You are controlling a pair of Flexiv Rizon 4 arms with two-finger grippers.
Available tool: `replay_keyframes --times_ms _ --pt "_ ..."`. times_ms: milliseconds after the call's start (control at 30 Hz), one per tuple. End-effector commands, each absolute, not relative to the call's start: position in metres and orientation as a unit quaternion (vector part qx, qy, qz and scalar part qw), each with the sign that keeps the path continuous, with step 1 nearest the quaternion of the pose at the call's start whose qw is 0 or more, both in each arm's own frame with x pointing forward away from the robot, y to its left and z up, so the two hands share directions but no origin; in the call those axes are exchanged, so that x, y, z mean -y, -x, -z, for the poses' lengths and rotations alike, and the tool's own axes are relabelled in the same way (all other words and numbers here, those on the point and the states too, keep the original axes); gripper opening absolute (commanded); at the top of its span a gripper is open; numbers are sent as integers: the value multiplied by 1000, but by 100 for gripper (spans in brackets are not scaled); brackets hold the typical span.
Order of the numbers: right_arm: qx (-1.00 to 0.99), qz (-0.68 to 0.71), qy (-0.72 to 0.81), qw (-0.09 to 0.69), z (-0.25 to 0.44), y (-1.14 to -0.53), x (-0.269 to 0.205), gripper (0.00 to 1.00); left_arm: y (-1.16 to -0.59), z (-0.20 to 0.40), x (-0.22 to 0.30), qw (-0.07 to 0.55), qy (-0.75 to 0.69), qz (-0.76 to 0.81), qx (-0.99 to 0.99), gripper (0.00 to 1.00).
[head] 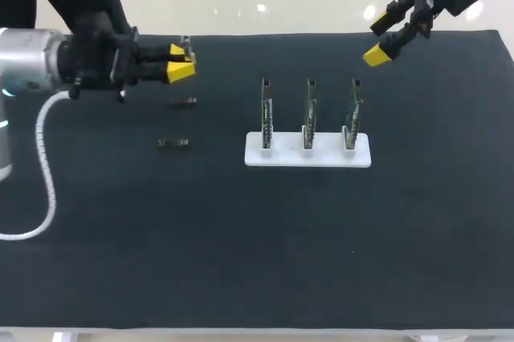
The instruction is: Pick up the optical module with the left hand, and insert it into the network port with the right hand.
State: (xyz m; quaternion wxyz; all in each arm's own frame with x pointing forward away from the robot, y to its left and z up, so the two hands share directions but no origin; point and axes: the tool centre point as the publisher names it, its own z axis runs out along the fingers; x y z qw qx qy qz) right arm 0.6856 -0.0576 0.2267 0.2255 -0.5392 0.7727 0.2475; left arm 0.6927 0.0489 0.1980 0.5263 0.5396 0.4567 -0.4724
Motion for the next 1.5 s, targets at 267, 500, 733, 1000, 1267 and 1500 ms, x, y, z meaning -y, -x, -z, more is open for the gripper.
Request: replay_keyframes --times_ms 267,500,733,1000,1267,1500 --pt "-772 -248 539 227 -226 -685 58 100 -701 -190 -2 525 -532 461 -479 0" --pt "-772 -248 539 227 -226 -685 58 100 -700 -189 20 525 -527 468 -477 0" --pt "-772 -248 539 227 -226 -685 58 100 -694 -189 35 523 -529 472 -473 0" --pt "-772 -248 539 227 -226 -685 58 100 -693 -189 36 520 -531 474 -472 0" --pt "-772 -248 539 227 -226 -685 58 100 -693 -189 36 520 -531 474 -472 0" --pt "-772 -248 539 227 -226 -685 58 100 -693 -189 36 520 -531 474 -472 0"
